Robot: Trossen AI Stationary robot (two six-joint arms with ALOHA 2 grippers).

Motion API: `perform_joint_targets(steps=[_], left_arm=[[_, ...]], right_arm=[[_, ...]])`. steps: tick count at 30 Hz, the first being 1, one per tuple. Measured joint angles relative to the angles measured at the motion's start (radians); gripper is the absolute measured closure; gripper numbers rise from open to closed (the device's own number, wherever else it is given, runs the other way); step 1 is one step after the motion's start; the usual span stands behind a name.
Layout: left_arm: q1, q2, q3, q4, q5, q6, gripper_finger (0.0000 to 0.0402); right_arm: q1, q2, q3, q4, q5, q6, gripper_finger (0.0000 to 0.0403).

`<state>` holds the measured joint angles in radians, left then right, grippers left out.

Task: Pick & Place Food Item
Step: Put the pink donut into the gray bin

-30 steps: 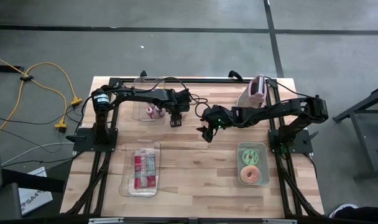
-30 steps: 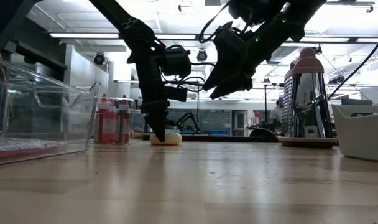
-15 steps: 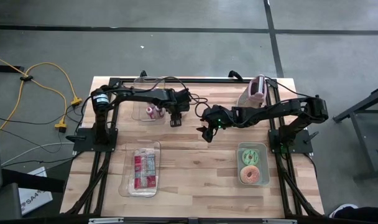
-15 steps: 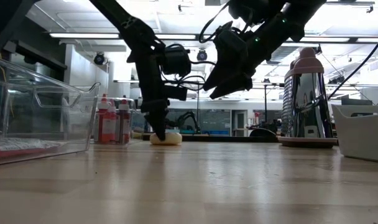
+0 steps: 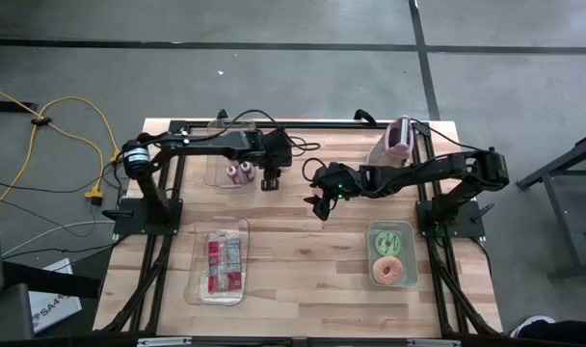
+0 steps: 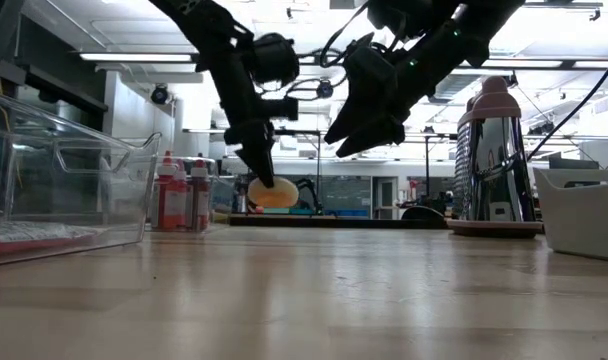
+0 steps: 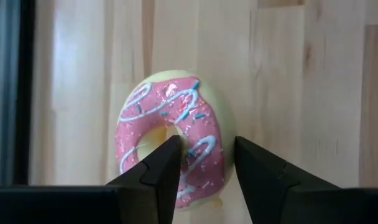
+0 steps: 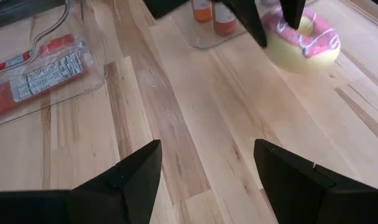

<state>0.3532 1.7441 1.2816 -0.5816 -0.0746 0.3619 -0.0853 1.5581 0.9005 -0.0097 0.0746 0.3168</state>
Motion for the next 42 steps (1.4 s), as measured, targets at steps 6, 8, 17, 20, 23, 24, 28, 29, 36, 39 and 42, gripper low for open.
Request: perform_joint_targets(steps=[6,8,17,20,23,24,28,29,36,39,42], left_arm=[[-0.012,-0.053,0.0,-0.002,0.0,0.051,0.0262],[-0.012,-0.073,0.0,-0.001,0.0,0.07,0.0262],[-0.019,-0.114,0.0,-0.017,0.02,0.075,0.0262],[-0.03,-0.114,0.0,-0.026,0.02,0.068,0.0262],[-0.04,-0.114,0.0,-0.026,0.02,0.067,0.0262],[-0.042,-0.114,0.0,-0.026,0.02,0.066,0.0262],[-0.043,-0.114,0.0,-0.026,0.021,0.064,0.0262],[-0.043,-0.114,0.0,-0.026,0.021,0.063,0.0262],[-0.042,-0.114,0.0,-0.026,0.021,0.056,0.0262],[-0.042,-0.114,0.0,-0.025,0.021,0.057,0.0262],[-0.043,-0.114,0.0,-0.027,0.021,0.057,0.0262]], right_arm=[[0.0,0.0,0.0,0.0,0.0,0.0,0.0158],[0.0,0.0,0.0,0.0,0.0,0.0,0.0158],[0.0,0.0,0.0,0.0,0.0,0.0,0.0158],[0.0,0.0,0.0,0.0,0.0,0.0,0.0158],[0.0,0.0,0.0,0.0,0.0,0.0,0.0158],[0.0,0.0,0.0,0.0,0.0,0.0,0.0158],[0.0,0.0,0.0,0.0,0.0,0.0,0.0158],[0.0,0.0,0.0,0.0,0.0,0.0,0.0158],[0.0,0.0,0.0,0.0,0.0,0.0,0.0158],[0.0,0.0,0.0,0.0,0.0,0.0,0.0158],[0.0,0.0,0.0,0.0,0.0,0.0,0.0158]])
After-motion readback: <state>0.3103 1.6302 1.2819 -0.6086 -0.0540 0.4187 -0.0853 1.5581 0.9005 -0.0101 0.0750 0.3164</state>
